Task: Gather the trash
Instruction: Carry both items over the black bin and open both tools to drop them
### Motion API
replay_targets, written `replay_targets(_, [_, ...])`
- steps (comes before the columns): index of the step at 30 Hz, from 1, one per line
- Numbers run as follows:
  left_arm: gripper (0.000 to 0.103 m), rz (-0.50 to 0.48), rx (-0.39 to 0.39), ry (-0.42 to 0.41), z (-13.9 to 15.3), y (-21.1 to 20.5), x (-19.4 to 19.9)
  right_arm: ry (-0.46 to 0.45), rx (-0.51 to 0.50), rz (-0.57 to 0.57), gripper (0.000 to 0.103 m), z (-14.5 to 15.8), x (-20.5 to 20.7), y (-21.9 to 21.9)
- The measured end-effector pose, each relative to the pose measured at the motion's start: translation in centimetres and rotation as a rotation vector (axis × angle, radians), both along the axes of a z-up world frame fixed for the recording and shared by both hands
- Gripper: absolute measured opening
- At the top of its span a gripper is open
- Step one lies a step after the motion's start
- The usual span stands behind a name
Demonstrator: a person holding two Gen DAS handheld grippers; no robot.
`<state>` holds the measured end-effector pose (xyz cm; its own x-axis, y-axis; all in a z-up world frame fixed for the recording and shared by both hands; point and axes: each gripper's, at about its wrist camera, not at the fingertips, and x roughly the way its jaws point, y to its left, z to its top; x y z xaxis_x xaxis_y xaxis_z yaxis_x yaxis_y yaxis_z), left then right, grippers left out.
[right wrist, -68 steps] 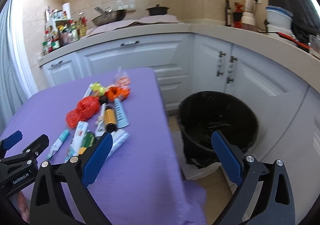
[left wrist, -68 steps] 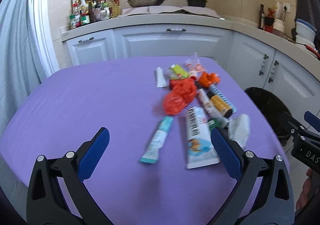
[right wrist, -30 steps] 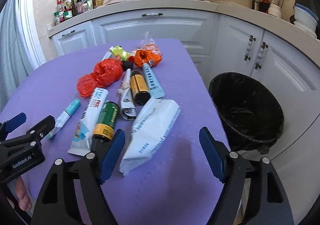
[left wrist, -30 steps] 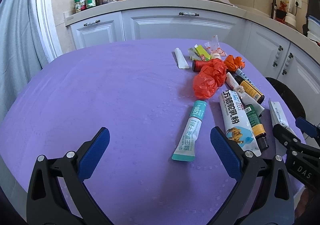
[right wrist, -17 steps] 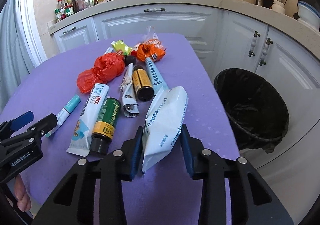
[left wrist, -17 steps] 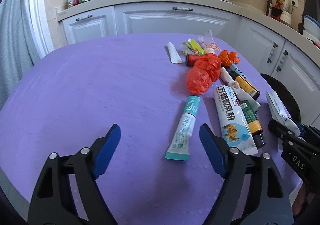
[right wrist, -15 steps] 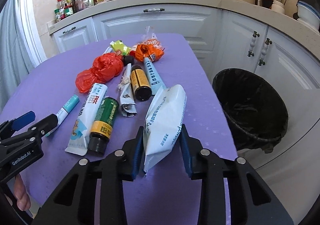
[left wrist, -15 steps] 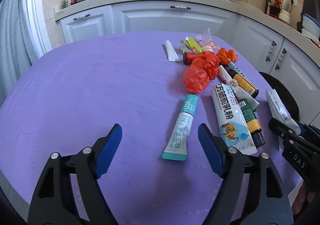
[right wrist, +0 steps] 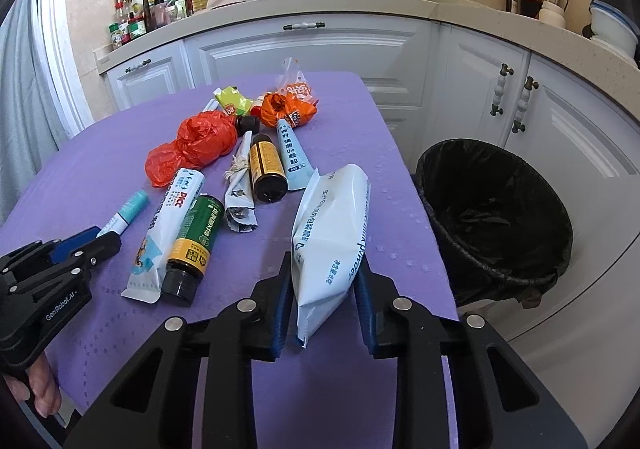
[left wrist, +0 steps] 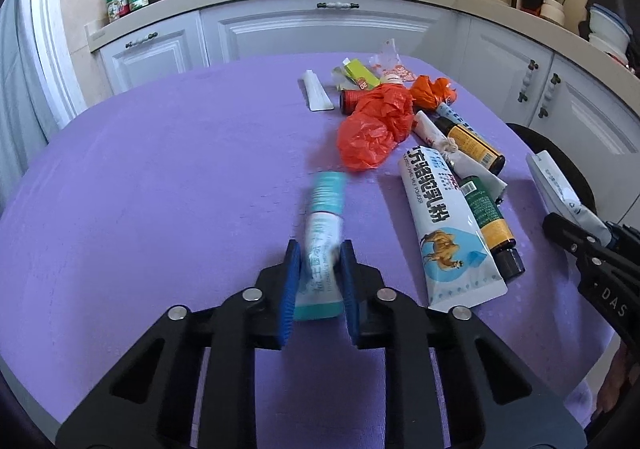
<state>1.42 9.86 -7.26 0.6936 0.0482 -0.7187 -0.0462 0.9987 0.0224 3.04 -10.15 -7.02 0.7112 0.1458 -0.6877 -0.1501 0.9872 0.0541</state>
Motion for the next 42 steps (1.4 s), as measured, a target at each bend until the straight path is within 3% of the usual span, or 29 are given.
replay_targets(8, [0.017,0.005,-0.023,-0.025,0.6,0.1,-0.6,-0.038,-0.007,0.002,0.028,0.8,-0.5,-0.5])
replay_targets(19, [0.017,-0.032,-0.073,-0.124,4.9,-2.1,-0.2,-0.124,-0.032,-0.065,0.028,3.4,-0.4,-3.8])
replay_targets(34, [0.017,-0.224,-0.08,-0.227,8.2,-14.3,6.8,-0.207,-0.062,-0.255,0.028,5.3,3.0,-13.1])
replay_targets(42, [0.017,-0.292,-0.057,-0.198,7.3,-21.3,11.6,-0.213,-0.062,-0.298,0.028,4.3,5.8,-17.2])
